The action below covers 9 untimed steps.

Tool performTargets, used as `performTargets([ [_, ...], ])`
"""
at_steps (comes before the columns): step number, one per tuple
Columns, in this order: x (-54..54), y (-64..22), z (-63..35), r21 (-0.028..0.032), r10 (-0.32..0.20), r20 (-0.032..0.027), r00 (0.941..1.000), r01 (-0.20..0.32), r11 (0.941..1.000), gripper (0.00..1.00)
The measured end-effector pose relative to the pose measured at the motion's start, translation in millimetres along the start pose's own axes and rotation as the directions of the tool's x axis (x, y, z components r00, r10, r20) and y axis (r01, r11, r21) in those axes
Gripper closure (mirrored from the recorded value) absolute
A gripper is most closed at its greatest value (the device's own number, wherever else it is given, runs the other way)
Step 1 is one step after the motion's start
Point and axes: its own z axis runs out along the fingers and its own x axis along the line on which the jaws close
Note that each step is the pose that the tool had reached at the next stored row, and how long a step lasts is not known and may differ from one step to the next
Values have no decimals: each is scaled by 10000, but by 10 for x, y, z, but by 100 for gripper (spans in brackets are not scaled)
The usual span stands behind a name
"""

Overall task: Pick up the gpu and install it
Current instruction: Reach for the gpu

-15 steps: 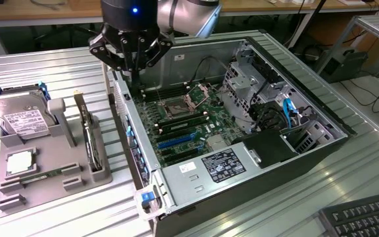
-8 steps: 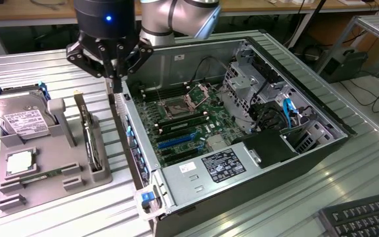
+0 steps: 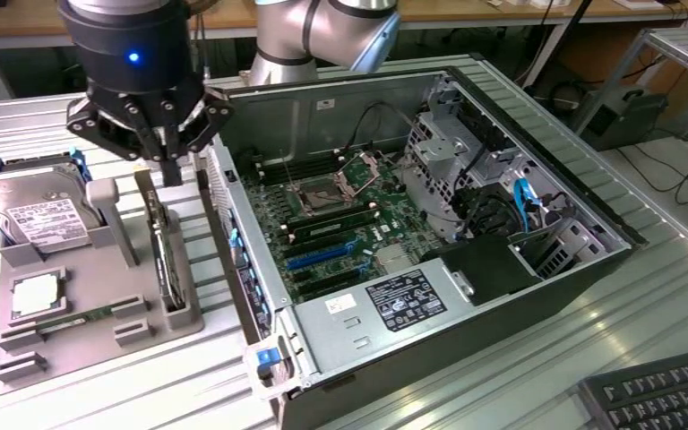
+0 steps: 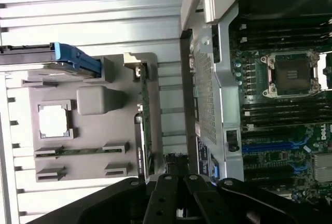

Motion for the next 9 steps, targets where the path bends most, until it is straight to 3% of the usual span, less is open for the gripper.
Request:
performTargets([
  [3,200,-18,65,-1,1,1,10000,-1,10000,89],
  [9,211,-19,74,0,-1,1,10000,1,10000,89],
])
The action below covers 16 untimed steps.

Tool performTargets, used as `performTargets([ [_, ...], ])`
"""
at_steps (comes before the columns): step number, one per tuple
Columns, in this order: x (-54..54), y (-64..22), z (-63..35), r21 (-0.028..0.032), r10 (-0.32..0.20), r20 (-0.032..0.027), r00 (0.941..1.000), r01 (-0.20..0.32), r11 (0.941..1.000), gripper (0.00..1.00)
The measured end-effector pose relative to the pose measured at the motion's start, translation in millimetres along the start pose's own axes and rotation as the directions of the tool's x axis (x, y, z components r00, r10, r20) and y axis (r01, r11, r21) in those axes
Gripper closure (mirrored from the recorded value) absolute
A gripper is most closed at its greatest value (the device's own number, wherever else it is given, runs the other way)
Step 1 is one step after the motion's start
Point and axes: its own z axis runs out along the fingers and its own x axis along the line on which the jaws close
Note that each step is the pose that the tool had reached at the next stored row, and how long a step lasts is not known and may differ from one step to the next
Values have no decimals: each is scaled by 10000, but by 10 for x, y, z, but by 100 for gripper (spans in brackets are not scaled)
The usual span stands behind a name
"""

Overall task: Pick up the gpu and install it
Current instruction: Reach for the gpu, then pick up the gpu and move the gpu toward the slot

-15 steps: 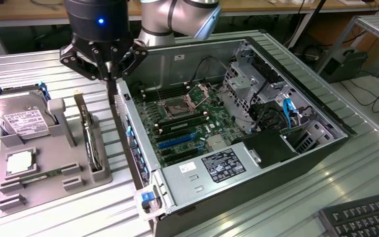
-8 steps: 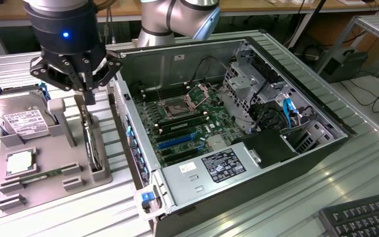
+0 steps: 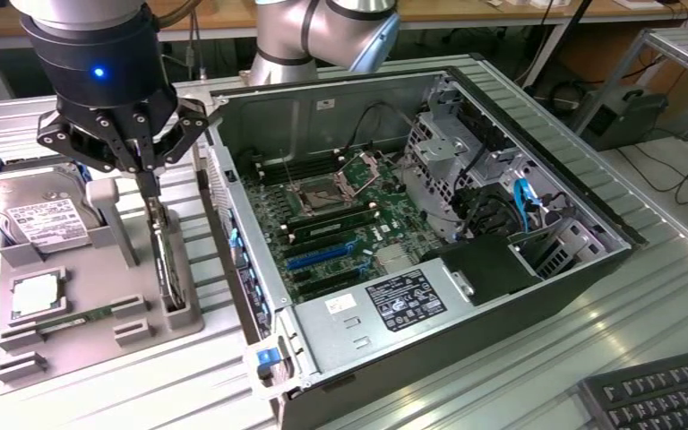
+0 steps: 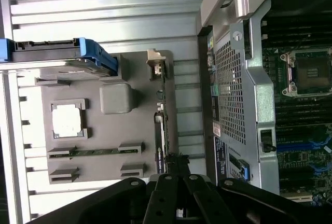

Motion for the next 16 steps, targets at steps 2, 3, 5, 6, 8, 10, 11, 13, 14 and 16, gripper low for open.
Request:
performTargets([
  [2,0,0,0,0,0,-1,10000,0,10000,89],
  [3,0,0,0,0,0,0,10000,0,10000,89],
  [5,0,0,0,0,0,0,10000,0,10000,89],
  [6,0,0,0,0,0,-1,10000,0,10000,89],
  [8,0,0,0,0,0,-1,10000,0,10000,89],
  [10,0,0,0,0,0,-1,10000,0,10000,89],
  [11,0,0,0,0,0,-1,10000,0,10000,83],
  [13,0,0,0,2,0,-1,10000,0,10000,76],
  [14,0,1,0,5,0,-1,10000,0,10000,76],
  [16,5,0,24,7,6,12,10000,-6,10000,70],
])
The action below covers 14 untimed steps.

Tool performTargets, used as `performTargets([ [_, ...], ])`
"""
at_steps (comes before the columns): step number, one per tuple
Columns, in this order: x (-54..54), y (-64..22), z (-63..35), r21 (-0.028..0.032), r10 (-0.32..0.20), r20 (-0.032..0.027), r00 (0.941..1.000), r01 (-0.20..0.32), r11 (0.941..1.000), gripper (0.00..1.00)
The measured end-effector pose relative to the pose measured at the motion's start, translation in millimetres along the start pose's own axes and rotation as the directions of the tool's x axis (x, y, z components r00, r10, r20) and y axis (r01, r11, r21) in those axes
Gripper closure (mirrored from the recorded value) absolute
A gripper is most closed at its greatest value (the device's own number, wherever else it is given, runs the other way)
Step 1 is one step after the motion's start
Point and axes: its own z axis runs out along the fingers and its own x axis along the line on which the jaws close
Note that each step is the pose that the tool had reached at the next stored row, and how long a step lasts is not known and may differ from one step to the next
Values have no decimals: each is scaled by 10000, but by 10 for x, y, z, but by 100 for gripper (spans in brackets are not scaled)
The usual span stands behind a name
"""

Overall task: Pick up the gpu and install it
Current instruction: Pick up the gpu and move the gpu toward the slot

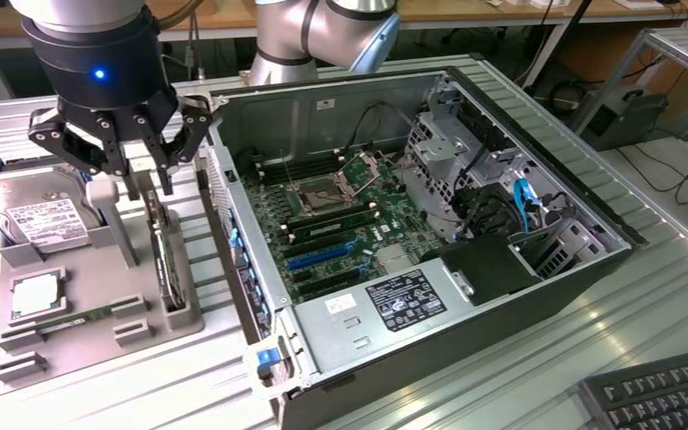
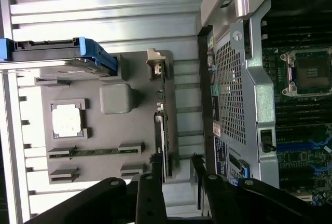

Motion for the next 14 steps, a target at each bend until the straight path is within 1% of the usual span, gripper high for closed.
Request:
performTargets([
  [1,13,-2,18,1,9,3,10000,-9,10000,64],
  [6,121,-15,125,1,36,9,10000,-36,10000,64],
  [14,131,-23,278,2,41,7,10000,-41,10000,64],
])
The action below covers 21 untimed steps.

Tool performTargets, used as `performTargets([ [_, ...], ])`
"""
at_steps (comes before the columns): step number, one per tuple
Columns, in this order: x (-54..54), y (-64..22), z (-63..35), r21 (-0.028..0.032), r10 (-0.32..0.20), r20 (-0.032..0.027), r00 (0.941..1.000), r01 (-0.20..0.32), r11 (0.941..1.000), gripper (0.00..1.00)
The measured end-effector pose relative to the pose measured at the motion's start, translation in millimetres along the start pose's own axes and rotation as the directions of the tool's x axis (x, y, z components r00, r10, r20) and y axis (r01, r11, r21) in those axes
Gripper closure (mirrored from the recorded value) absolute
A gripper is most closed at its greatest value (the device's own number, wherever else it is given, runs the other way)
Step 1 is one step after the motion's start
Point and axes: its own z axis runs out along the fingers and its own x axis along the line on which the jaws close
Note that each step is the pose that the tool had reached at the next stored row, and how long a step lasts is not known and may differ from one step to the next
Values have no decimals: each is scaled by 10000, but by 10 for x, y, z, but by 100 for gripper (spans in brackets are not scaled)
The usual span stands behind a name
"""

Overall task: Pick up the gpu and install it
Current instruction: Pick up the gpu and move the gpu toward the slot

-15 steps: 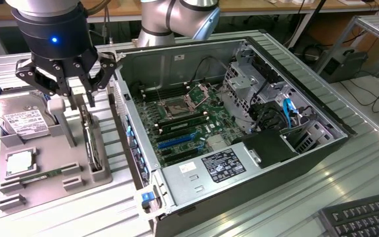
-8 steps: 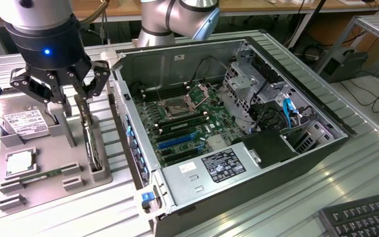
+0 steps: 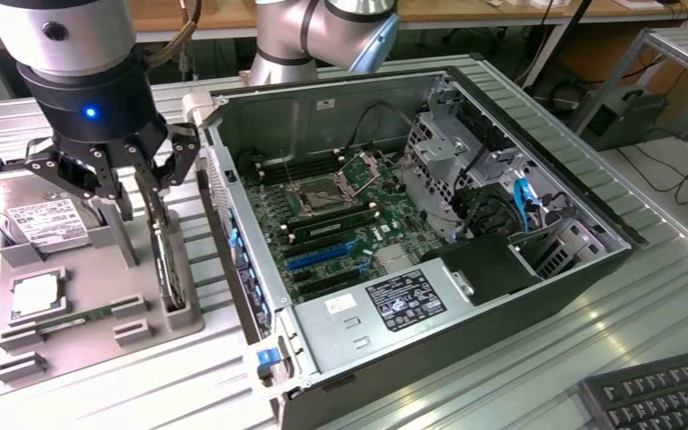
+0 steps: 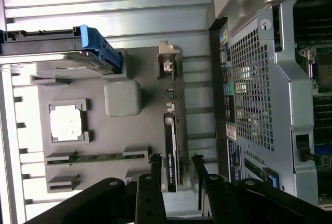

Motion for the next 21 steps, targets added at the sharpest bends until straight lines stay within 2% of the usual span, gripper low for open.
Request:
performTargets([
  [17,4,-61,314,5,195,8,9998,-195,9998,64],
  [21,7,-70,415,5,206,9,9998,-206,9998,64],
])
